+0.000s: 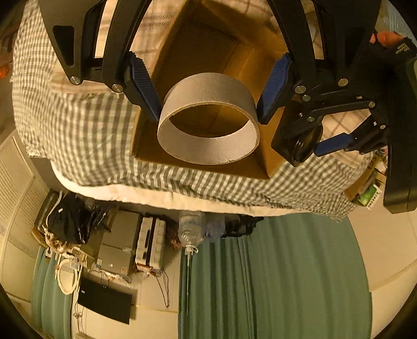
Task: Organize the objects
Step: 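Carry both tape rolls over the box and release them inside, then grasp the blue tissue pack with the right gripper while the left grasps the white plush toy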
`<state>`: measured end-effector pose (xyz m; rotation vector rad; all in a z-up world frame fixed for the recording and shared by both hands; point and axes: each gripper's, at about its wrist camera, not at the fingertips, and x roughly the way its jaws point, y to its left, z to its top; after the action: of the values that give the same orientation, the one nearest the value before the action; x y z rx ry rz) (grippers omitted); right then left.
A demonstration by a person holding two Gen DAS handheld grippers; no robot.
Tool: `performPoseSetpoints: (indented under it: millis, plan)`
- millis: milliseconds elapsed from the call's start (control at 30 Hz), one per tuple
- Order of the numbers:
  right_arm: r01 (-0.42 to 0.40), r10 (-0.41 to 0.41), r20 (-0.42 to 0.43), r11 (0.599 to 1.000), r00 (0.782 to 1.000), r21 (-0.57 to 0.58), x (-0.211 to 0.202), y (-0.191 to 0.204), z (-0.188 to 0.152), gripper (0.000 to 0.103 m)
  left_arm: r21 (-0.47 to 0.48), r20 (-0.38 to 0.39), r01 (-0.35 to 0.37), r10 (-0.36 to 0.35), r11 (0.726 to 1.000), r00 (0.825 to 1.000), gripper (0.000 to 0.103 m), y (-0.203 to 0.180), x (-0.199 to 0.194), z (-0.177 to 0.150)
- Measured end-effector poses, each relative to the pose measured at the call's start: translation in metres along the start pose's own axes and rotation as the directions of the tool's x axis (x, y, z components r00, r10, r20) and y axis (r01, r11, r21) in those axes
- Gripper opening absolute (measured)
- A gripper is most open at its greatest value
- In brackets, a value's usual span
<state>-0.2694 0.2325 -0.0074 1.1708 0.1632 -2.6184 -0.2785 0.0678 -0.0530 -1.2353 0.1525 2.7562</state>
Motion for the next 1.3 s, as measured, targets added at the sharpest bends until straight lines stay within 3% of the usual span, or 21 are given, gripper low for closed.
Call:
performPoseSetpoints:
  millis: [133,200,233,367,567,733,900,1133,1300]
  plan:
    - [-0.043,0.041,0.036,0.997,0.999,0.060,-0.001,-0.009,-0.003,0.076,-0.013,0.004,0.014,-0.014,1.000,1.000,0.058,0.001,0.004,-0.002]
    - [-0.072,0.067,0.067,0.994,0.995,0.083,-0.009,-0.014,0.001,0.078,-0.027,0.006,0.019,-0.019,0.999,1.000,0.067,0.005,-0.002,-0.001]
    - [-0.074,0.067,0.083,0.994,0.994,0.077,-0.017,-0.013,0.002,0.082,-0.028,0.012,0.017,-0.016,0.999,1.000,0.078,0.007,-0.007,-0.001]
    - [-0.039,0.034,0.128,0.999,0.991,0.036,-0.055,-0.006,0.013,0.089,-0.014,0.071,-0.011,0.012,1.000,0.997,0.095,0.007,-0.048,0.003]
    - [0.029,-0.028,0.185,1.000,0.982,0.000,-0.137,0.007,0.016,0.090,-0.054,0.140,0.016,-0.008,0.998,0.990,0.100,0.016,-0.126,0.003]
    - [0.017,-0.018,0.201,1.000,0.979,0.007,-0.203,0.009,-0.001,0.090,-0.064,0.167,-0.025,0.036,0.998,0.985,0.100,0.023,-0.184,-0.013]
    - [0.071,-0.061,0.226,0.997,0.972,-0.033,-0.250,0.023,-0.033,0.090,-0.070,0.196,-0.065,0.078,0.995,0.977,0.100,0.024,-0.218,-0.041]
    - [0.159,-0.135,0.250,0.984,0.959,-0.080,-0.253,0.050,-0.096,0.090,-0.077,0.160,-0.068,0.080,0.995,0.984,0.100,0.014,-0.212,-0.100]
    - [0.250,-0.224,0.221,0.964,0.949,-0.096,-0.202,0.058,-0.137,0.090,-0.103,0.087,-0.069,0.078,0.992,0.993,0.100,0.005,-0.174,-0.138]
